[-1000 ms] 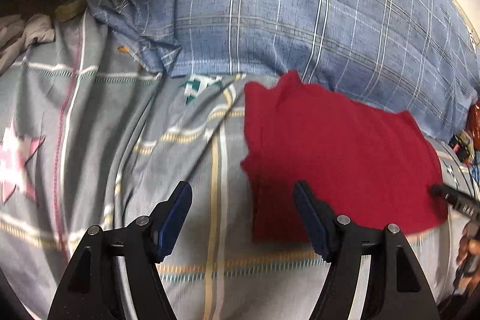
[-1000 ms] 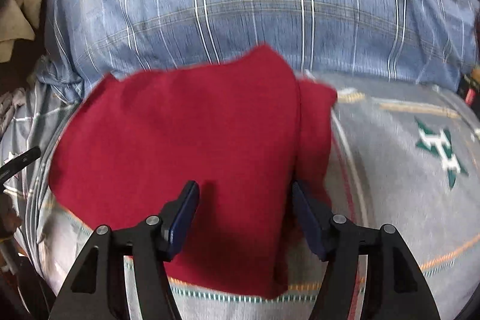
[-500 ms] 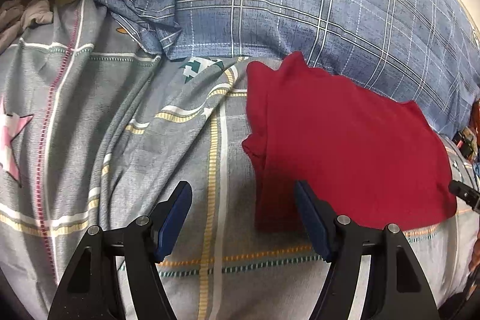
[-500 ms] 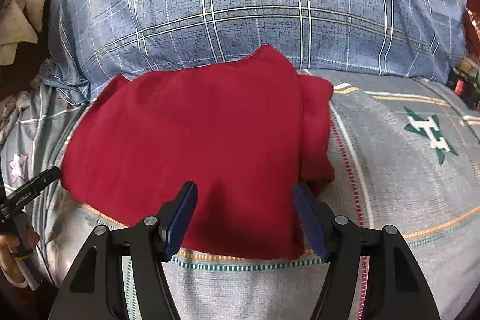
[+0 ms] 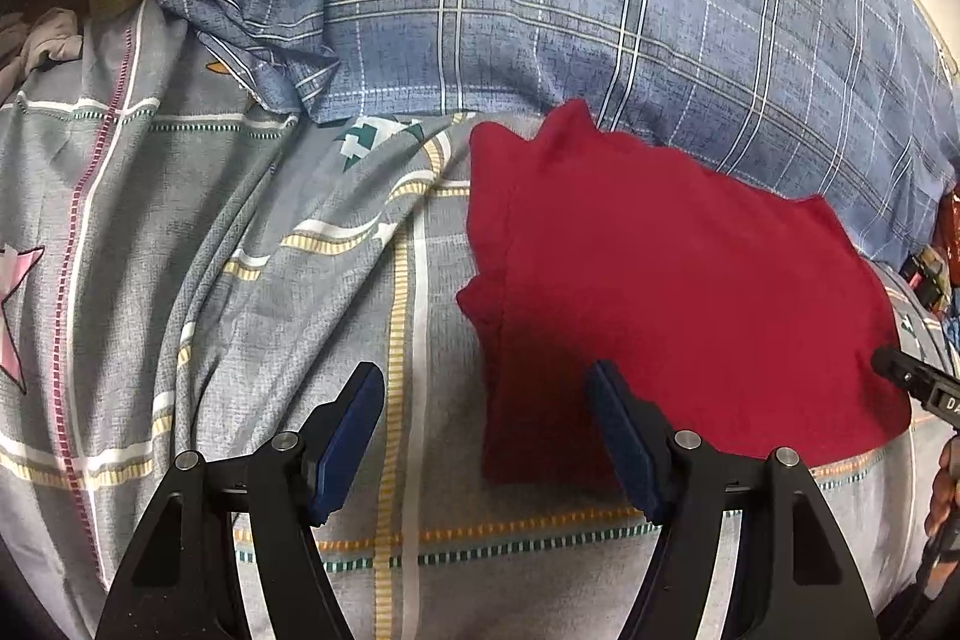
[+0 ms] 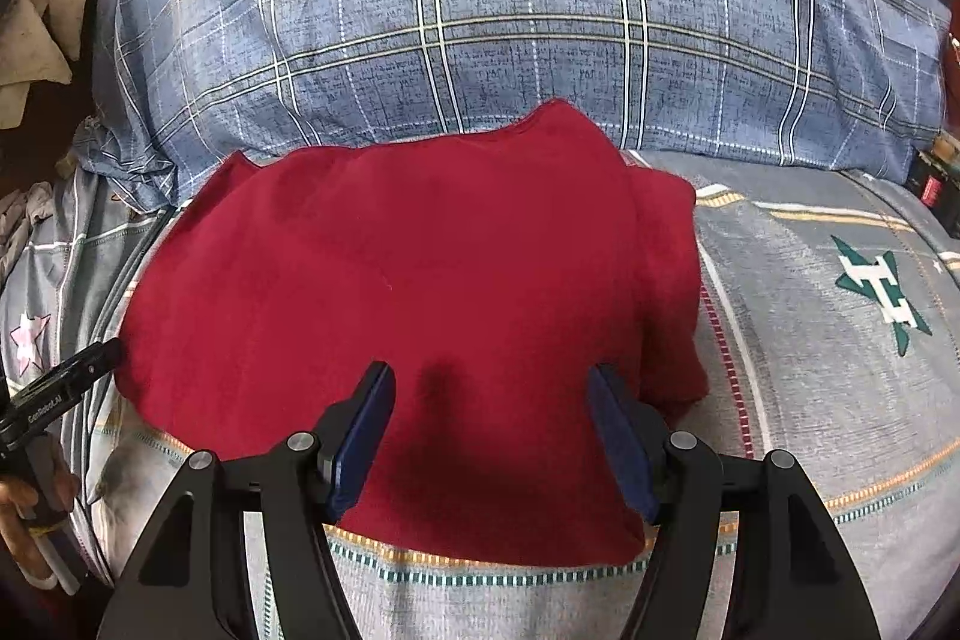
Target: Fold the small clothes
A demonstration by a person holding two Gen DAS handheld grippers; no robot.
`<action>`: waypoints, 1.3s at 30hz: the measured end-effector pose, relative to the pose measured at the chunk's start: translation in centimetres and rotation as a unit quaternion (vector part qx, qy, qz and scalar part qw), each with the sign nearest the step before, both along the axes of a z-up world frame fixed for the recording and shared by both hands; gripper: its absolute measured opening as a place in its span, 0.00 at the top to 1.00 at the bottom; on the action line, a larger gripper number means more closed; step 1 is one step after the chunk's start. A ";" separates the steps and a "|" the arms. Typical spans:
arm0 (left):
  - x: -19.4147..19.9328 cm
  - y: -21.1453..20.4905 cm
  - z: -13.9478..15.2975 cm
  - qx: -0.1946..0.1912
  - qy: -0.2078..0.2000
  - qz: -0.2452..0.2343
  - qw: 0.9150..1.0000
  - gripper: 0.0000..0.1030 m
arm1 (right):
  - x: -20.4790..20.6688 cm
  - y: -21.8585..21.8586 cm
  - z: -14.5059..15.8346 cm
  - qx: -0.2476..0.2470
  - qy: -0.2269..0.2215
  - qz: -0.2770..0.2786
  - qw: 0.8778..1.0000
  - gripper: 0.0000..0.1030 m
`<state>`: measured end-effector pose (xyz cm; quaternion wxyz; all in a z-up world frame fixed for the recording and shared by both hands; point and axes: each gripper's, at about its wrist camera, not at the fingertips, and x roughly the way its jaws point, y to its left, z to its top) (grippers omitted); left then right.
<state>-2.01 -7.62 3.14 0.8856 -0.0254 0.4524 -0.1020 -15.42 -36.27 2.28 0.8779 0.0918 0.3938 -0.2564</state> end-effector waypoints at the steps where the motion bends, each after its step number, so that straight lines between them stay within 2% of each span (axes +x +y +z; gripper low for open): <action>1: 0.1 -0.1 -0.2 0.002 0.003 0.000 1.000 0.32 | 0.1 -0.2 -0.3 0.002 0.004 -0.002 1.000 0.33; 3: 0.2 -0.2 -0.5 0.005 0.009 0.001 1.000 0.32 | 0.4 -0.9 -1.4 0.013 0.023 -0.007 1.000 0.32; 6: 0.4 -0.3 -0.6 0.006 0.011 0.000 1.000 0.32 | 0.8 -0.2 -1.2 -0.004 0.036 -0.005 0.999 0.32; 11: 0.5 0.2 -0.4 -0.002 0.014 0.004 1.000 0.32 | 2.5 1.6 1.0 0.022 -0.006 0.024 0.999 0.32; 16: 0.8 0.4 -0.7 -0.005 0.020 0.006 1.000 0.32 | 7.9 5.2 1.3 0.048 -0.024 0.096 0.994 0.32; 19: 1.2 0.4 -1.1 -0.004 0.028 0.007 1.000 0.32 | 11.8 7.3 1.0 0.025 -0.024 0.129 0.991 0.33; 21: 1.4 0.5 -1.2 -0.011 0.032 0.007 0.999 0.32 | 14.6 8.5 0.5 0.016 -0.013 0.148 0.989 0.37; 23: 1.7 0.6 -1.2 -0.015 0.034 0.008 0.999 0.32 | 17.6 9.2 -0.3 0.018 0.000 0.163 0.986 0.52; 28: 2.7 0.8 -1.6 -0.020 0.042 0.013 0.999 0.28 | 23.6 9.7 -2.4 0.011 0.024 0.169 0.985 0.51; 32: 3.3 0.3 -1.6 -0.010 0.041 0.006 0.999 0.28 | 28.2 8.9 -4.8 0.019 0.048 0.146 0.988 0.51; 36: 3.7 0.2 -1.2 -0.004 0.039 -0.006 0.999 0.30 | 29.9 9.6 -6.1 -0.010 0.061 0.141 0.988 0.47; 39: 3.5 0.6 -0.9 -0.002 0.032 0.005 0.999 0.30 | 29.6 9.8 -5.4 0.000 0.064 0.156 0.986 0.47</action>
